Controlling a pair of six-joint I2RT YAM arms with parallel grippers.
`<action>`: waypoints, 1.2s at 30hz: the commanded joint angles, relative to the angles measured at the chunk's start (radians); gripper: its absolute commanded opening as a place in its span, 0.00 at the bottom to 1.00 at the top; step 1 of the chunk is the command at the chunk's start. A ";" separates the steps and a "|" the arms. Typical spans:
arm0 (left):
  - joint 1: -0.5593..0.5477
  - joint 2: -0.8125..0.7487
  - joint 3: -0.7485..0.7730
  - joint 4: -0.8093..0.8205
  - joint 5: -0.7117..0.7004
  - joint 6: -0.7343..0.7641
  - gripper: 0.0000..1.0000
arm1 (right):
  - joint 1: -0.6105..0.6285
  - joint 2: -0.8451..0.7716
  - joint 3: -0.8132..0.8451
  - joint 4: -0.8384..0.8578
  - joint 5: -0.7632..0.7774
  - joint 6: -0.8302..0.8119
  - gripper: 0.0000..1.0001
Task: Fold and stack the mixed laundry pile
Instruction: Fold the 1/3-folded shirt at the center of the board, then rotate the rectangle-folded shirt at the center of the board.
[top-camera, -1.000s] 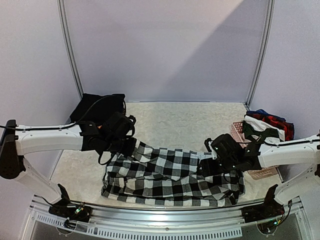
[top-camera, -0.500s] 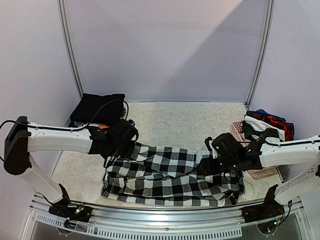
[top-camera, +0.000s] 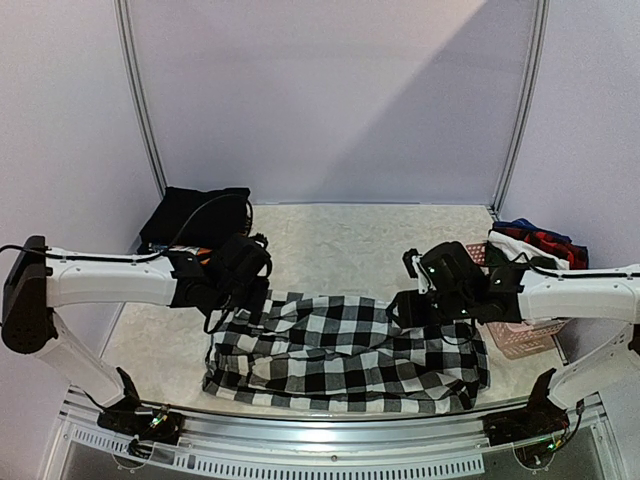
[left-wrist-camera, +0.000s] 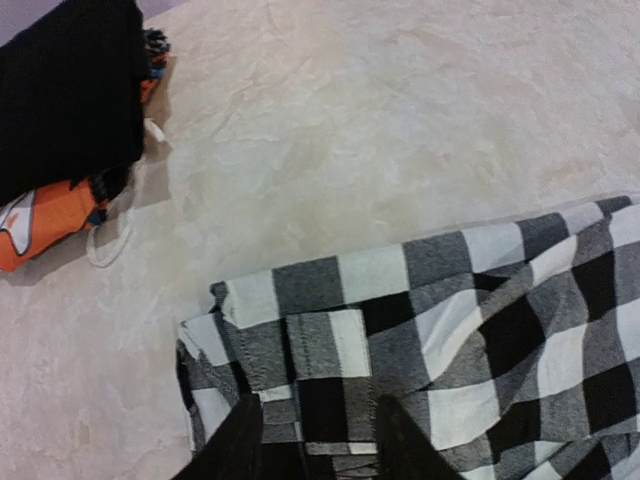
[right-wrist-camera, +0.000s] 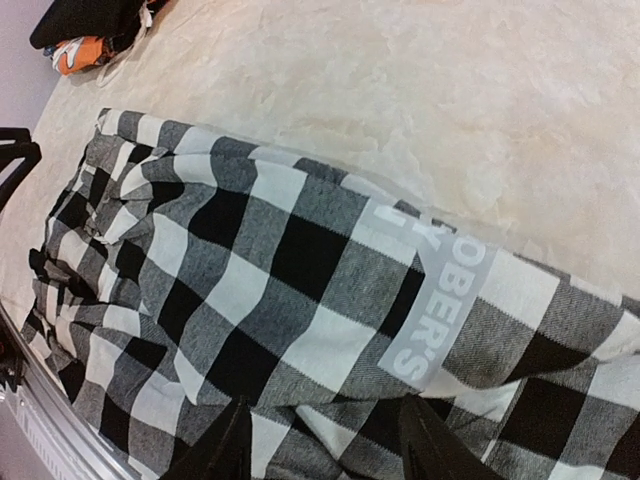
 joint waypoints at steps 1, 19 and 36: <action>0.005 0.038 0.030 0.066 0.142 0.054 0.33 | -0.065 0.096 0.032 0.019 0.009 -0.021 0.48; -0.199 0.257 0.216 0.188 0.486 0.002 0.20 | -0.168 0.282 -0.046 0.080 -0.055 -0.011 0.39; -0.284 0.591 0.474 0.199 0.494 -0.030 0.14 | -0.179 0.148 0.027 -0.028 -0.023 -0.078 0.34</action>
